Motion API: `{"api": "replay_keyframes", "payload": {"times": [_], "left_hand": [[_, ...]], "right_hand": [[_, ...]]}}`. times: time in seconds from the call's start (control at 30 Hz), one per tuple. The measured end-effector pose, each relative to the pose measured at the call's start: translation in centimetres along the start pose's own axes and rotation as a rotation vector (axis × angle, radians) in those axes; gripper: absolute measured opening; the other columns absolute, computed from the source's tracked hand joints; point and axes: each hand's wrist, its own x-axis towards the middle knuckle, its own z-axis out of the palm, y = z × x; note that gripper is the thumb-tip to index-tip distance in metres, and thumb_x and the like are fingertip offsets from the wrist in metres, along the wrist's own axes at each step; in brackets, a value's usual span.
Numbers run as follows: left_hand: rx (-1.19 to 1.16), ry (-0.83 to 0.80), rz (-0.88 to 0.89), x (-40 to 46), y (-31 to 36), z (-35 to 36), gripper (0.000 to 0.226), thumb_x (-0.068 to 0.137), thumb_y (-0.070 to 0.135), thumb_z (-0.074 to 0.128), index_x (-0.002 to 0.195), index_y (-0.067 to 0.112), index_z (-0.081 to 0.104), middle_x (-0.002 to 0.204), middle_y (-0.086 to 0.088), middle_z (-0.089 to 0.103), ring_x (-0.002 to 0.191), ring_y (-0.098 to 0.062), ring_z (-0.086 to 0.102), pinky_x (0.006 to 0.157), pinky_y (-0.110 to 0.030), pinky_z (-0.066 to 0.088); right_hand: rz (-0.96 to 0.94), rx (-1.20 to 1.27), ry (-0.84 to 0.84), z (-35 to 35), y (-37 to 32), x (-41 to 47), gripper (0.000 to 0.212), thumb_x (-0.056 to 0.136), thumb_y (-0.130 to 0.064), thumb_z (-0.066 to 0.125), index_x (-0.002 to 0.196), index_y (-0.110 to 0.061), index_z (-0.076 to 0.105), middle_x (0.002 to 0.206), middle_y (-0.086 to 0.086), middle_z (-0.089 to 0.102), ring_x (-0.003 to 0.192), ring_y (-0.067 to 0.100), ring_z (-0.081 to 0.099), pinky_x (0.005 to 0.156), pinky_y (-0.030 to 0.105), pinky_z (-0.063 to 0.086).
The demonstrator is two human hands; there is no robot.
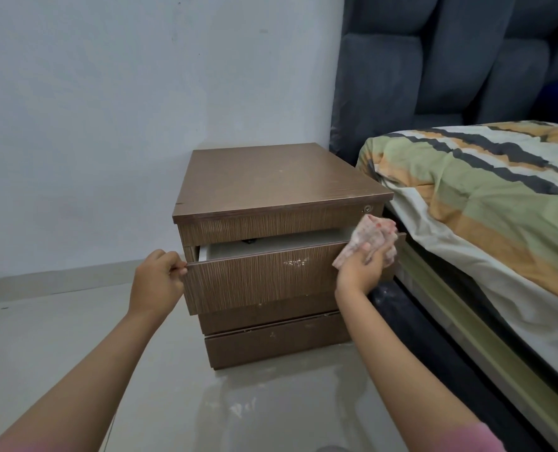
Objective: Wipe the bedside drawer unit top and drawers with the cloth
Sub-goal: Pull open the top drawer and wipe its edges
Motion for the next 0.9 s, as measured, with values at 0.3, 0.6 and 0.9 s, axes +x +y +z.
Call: {"api": "replay_keyframes", "payload": {"times": [0.3, 0.6, 0.9], "left_hand": [[-0.011, 0.002, -0.008, -0.2, 0.5, -0.2, 0.013, 0.073, -0.008, 0.066, 0.067, 0.002, 0.061, 0.067, -0.005, 0.049, 0.061, -0.021, 0.045, 0.051, -0.019, 0.032], [-0.007, 0.000, -0.014, -0.2, 0.3, -0.1, 0.011, 0.074, -0.007, 0.066, 0.069, 0.002, 0.062, 0.068, -0.006, 0.051, 0.061, -0.021, 0.047, 0.053, -0.018, 0.035], [0.008, 0.008, -0.009, -0.2, 0.5, 0.0, 0.013, 0.073, -0.009, 0.066, 0.067, 0.002, 0.061, 0.067, -0.004, 0.048, 0.060, -0.021, 0.045, 0.052, -0.018, 0.033]], "right_hand": [[0.022, -0.129, -0.083, 2.6, -2.6, -1.7, 0.065, 0.096, -0.031, 0.046, 0.149, -0.035, 0.009, 0.156, 0.011, -0.019, 0.145, 0.035, -0.009, 0.114, 0.049, 0.009], [0.059, -0.100, -0.008, 1.3, -3.5, 1.9, 0.046, 0.099, -0.032, 0.040, 0.142, -0.044, 0.029, 0.156, 0.018, -0.013, 0.142, 0.044, -0.006, 0.114, 0.055, 0.011], [0.022, -0.103, 0.039, -0.4, -4.2, 4.0, 0.039, 0.099, -0.027, 0.041, 0.137, -0.036, 0.044, 0.158, 0.014, -0.009, 0.145, 0.036, -0.005, 0.113, 0.046, 0.014]]}}
